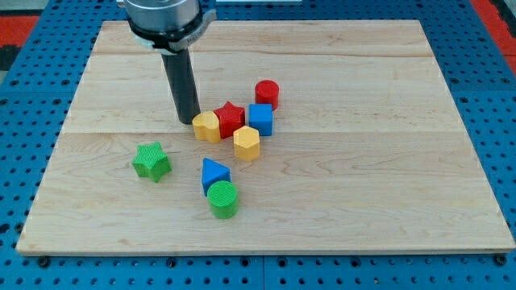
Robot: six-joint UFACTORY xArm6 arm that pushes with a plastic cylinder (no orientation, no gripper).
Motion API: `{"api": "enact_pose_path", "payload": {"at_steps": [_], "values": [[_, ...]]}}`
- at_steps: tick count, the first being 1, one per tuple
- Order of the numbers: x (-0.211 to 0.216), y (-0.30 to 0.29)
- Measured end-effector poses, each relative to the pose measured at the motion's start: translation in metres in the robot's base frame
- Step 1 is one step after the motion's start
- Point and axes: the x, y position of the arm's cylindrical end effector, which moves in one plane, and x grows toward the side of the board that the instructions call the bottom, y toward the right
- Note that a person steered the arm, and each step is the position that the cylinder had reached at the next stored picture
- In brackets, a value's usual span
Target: Push the group of block right and up
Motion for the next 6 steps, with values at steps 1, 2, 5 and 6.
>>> {"api": "enact_pose_path", "payload": {"at_steps": [1,2,5,6], "values": [[0.040,-0.101],[0.111,-0.081],[0.060,-0.047],[0.043,-0.105]]}}
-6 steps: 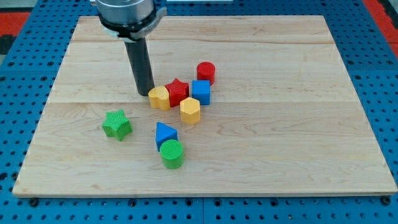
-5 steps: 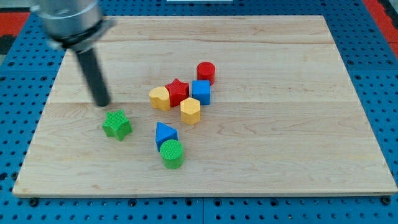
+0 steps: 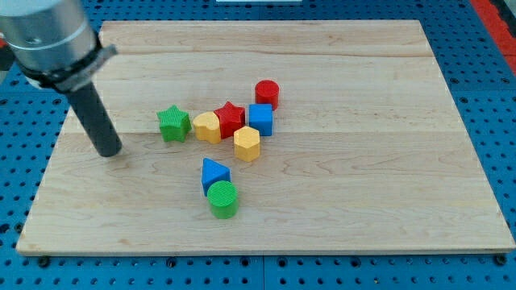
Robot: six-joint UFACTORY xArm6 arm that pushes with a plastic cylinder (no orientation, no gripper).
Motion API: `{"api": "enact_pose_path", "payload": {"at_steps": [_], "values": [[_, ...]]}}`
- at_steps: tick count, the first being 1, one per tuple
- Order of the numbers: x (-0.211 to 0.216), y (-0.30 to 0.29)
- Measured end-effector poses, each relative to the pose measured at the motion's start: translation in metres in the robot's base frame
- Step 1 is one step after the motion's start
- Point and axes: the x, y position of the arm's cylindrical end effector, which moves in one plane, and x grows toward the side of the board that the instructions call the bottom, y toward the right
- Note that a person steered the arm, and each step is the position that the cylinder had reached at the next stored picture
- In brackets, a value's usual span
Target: Push the group of block right and up
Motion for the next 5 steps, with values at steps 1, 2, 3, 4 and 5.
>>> {"api": "enact_pose_path", "payload": {"at_steps": [1,2,3,4,5], "values": [[-0.021,0.083],[-0.020,0.150],[0.048,0.072],[0.128,0.122],[0.127,0.170]]}}
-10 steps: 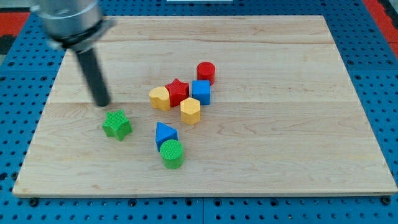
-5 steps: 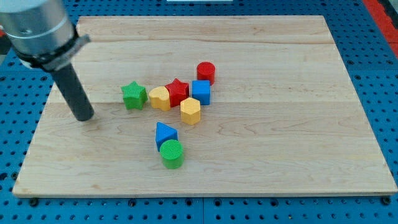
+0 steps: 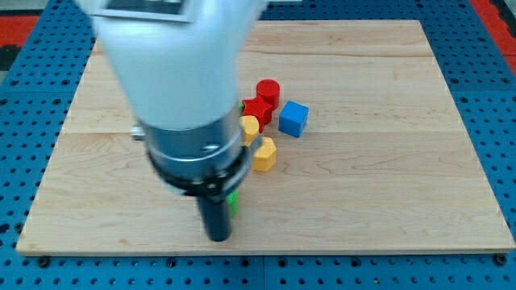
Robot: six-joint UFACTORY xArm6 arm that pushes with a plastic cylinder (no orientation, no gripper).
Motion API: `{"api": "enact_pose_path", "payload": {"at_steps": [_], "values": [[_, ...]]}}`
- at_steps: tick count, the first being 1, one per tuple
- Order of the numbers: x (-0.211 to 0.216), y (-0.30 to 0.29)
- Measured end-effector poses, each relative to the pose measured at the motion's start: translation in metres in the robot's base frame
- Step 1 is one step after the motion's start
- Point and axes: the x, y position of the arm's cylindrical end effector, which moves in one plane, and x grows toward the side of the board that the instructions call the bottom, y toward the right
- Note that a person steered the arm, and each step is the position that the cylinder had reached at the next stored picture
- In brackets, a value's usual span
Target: Push the group of block right and up
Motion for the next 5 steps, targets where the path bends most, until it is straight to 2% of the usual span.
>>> {"api": "enact_pose_path", "payload": {"at_steps": [2,3,4,5], "values": [[-0.092,0.010],[-0.113,0.022],[-0.048,0.004],[-0.061,-0.045]]}}
